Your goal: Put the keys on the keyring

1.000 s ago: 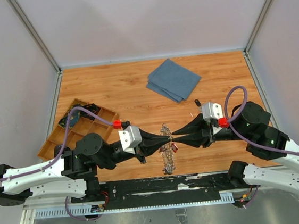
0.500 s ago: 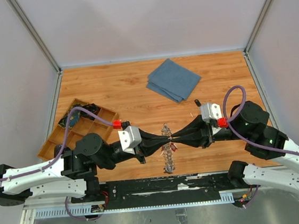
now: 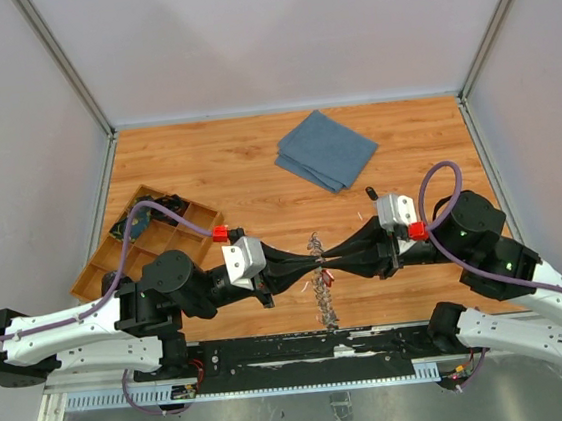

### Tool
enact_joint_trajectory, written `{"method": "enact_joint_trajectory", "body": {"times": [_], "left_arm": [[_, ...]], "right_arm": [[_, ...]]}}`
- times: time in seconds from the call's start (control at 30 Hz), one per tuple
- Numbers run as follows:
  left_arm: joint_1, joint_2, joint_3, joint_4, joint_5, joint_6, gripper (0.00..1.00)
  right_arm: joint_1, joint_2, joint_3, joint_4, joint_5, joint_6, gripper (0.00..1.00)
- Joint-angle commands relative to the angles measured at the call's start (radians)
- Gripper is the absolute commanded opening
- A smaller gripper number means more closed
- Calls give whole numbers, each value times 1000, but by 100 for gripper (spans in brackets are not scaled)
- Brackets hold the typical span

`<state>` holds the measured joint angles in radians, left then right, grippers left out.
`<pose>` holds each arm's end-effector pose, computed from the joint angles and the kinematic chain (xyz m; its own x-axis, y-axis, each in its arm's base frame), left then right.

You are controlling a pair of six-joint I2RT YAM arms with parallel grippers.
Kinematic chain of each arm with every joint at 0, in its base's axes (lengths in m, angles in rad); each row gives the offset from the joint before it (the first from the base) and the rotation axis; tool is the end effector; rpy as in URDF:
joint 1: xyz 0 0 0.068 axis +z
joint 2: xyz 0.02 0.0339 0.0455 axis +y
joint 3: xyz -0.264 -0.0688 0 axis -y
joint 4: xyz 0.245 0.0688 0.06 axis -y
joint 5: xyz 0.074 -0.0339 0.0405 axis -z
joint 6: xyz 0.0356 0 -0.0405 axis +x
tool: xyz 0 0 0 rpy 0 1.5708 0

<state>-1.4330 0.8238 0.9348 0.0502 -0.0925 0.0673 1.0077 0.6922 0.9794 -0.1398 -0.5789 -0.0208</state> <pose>0.0287 -0.1833 0.4115 0.0875 -0.1433 -0.9858 0.9701 0.2373 0.0516 0.0569 0.1266 0.4242 0.0991 0.1244 -0.9873 -0.9949 -0.0082 -0.1009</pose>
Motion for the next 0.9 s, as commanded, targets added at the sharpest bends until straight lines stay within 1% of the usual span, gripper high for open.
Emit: {"method": "enact_joint_trajectory", "body": {"times": [0.0,0.2,0.33,0.4,0.53,0.67,0.77,0.87], "left_arm": [[-7,-11,32,86,8,6,0],[-7,-10,35,86,6,8,0],[-7,-12,31,86,4,9,1],[-7,-9,31,84,2,6,2],[-7,-12,35,68,11,1,16],[-7,-14,38,49,27,-8,25],[-7,-17,31,36,19,-15,28],[-7,-22,15,34,-8,-22,30]], "right_arm": [[-1,0,-15,-6,-27,-11,17],[-1,9,-1,-29,-37,-22,1],[-1,36,64,-117,-25,-53,0],[-1,57,137,-218,-15,-93,0],[-1,132,309,-484,13,-202,0],[-1,240,497,-761,70,-284,0],[1,335,652,-942,86,-292,0],[22,442,811,-1114,154,-308,0]]}}
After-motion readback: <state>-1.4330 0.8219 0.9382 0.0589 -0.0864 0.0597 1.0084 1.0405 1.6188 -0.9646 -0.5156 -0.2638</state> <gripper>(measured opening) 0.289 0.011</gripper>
